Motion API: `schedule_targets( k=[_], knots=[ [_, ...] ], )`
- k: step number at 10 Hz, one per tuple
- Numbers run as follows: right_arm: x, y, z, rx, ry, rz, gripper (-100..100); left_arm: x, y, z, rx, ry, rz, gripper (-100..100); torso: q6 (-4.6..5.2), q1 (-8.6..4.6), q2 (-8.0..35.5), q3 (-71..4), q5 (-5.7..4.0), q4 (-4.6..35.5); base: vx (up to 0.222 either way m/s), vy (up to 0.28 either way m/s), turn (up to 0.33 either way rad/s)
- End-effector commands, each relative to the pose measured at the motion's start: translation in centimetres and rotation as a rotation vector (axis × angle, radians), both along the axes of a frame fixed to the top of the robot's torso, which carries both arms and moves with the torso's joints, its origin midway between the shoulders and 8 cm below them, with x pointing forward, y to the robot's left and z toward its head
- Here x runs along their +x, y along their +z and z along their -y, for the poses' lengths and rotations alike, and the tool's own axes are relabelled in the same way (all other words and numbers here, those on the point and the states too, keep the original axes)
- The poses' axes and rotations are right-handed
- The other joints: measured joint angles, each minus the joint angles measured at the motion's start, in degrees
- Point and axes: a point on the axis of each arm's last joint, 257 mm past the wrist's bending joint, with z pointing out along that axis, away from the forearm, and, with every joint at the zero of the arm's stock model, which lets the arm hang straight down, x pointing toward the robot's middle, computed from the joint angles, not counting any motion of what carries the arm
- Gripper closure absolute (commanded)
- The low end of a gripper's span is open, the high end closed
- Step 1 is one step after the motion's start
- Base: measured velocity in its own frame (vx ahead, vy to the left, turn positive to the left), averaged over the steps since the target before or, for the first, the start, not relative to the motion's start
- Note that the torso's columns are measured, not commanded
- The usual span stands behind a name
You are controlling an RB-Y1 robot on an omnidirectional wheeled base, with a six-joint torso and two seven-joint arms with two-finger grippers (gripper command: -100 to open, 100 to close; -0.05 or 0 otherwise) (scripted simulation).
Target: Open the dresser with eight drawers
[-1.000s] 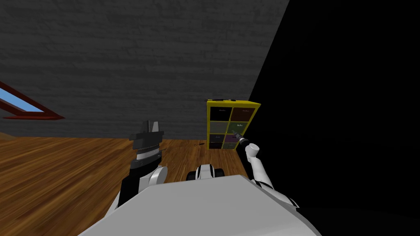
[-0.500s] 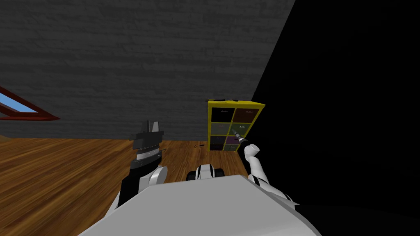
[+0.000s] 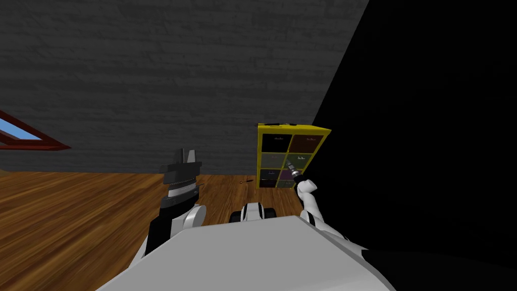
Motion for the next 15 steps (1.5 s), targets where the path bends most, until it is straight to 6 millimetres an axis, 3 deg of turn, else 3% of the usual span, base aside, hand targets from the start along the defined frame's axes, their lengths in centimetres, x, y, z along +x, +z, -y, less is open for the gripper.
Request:
schedule_targets(
  k=[1, 6, 8, 9, 12, 15],
  knots=[
    [-0.1, -0.1, -2.1, 0.173, 0.021, 0.051, -100, 0.0, 0.0, 0.0, 0.0, 0.0, 0.0, 0, 0.0, -0.01, -0.01, 0.0, -0.01, 0.0, 0.097, 0.043, 0.002],
    [-0.3, -1.2, -7.4, 0.402, 0.049, 0.092, -100, 0.0, 0.0, 0.0, 0.0, 0.0, 0.0, 0, 0.0, 0.0, 0.13, 0.08, 0.0, 0.04, 0.05, 0.021, 0.003],
    [0.0, -1.3, -7.4, 0.406, 0.05, 0.092, -100, 0.0, 0.0, 0.0, 0.0, 0.0, 0.0, 0, 0.0, -0.02, 0.1, 0.06, -0.01, 0.03, 0.007, 0.002, 0.0],
    [-0.9, -2.3, -6.8, 0.25, 0.064, 0.047, -100, 0.0, 0.0, 0.0, 0.0, 0.0, 0.0, 0, 0.01, -0.02, 0.09, 0.06, 0.0, 0.03, 0.029, -0.06, 0.124],
    [-0.6, -3.3, -10.5, 0.073, 0.156, 0.007, -100, 0.0, 0.0, 0.0, 0.0, 0.0, 0.0, 0, 0.0, 0.06, -0.02, -0.01, 0.0, -0.01, 0.033, -0.045, 0.024],
    [-0.8, -4.7, -11.4, -0.002, 0.189, -0.04, -100, 0.0, 0.0, 0.0, 0.0, 0.0, 0.0, 0, 0.0, 0.1, 0.13, 0.09, 0.03, 0.04, -0.002, 0.009, 0.0]
  ],
)
